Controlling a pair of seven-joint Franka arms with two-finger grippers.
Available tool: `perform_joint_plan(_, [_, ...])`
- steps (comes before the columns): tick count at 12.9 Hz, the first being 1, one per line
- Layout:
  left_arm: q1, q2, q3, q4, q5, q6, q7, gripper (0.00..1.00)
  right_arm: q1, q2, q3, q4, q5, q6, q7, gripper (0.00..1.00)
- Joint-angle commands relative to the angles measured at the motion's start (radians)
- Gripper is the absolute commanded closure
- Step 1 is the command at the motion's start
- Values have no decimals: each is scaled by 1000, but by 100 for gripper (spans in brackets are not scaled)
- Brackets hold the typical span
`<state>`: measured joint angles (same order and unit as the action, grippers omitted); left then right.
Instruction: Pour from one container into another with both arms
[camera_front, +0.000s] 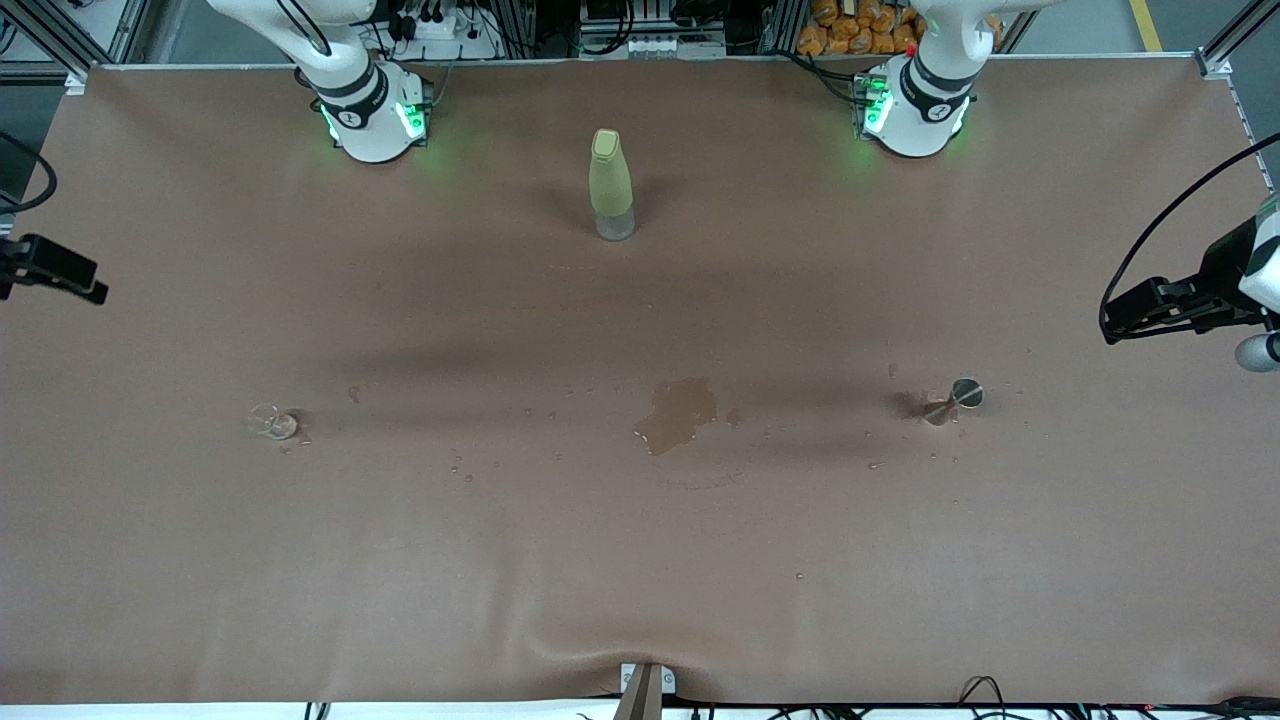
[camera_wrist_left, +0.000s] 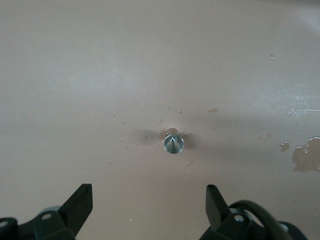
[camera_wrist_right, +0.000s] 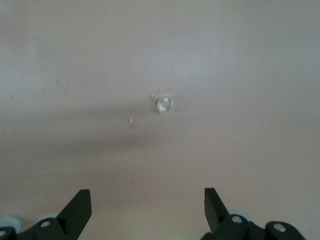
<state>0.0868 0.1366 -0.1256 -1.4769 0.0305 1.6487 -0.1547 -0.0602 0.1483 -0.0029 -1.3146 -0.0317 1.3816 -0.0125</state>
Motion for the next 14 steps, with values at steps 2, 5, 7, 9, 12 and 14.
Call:
perform_joint_plan(2, [-4,-18,1,-14,-18,-21,-3,0,17,-36,-49,-9,53,-30,-1,0])
perform_joint_plan(5, [-7,-17,1,-13,-18,-21,-5,0,17,-53,-71,-9,96,-21,-20,0])
perform_joint_plan(7, [-9,-14,1,-8,-15,-21,-2,0,17,-43,-71,-9,95,0,-21,0])
perform_joint_plan(9, [-12,-12,1,-5,-14,-21,-17,0,20,-38,-69,-30,93,54,-21,0])
perform_joint_plan(12, [-12,-20,-8,-5,-17,-23,-17,0,16,-20,-69,-78,95,120,-165,0])
perform_joint_plan(14, [-7,-22,-31,-2,-15,-27,-17,0,-7,13,-68,-83,98,163,-353,0])
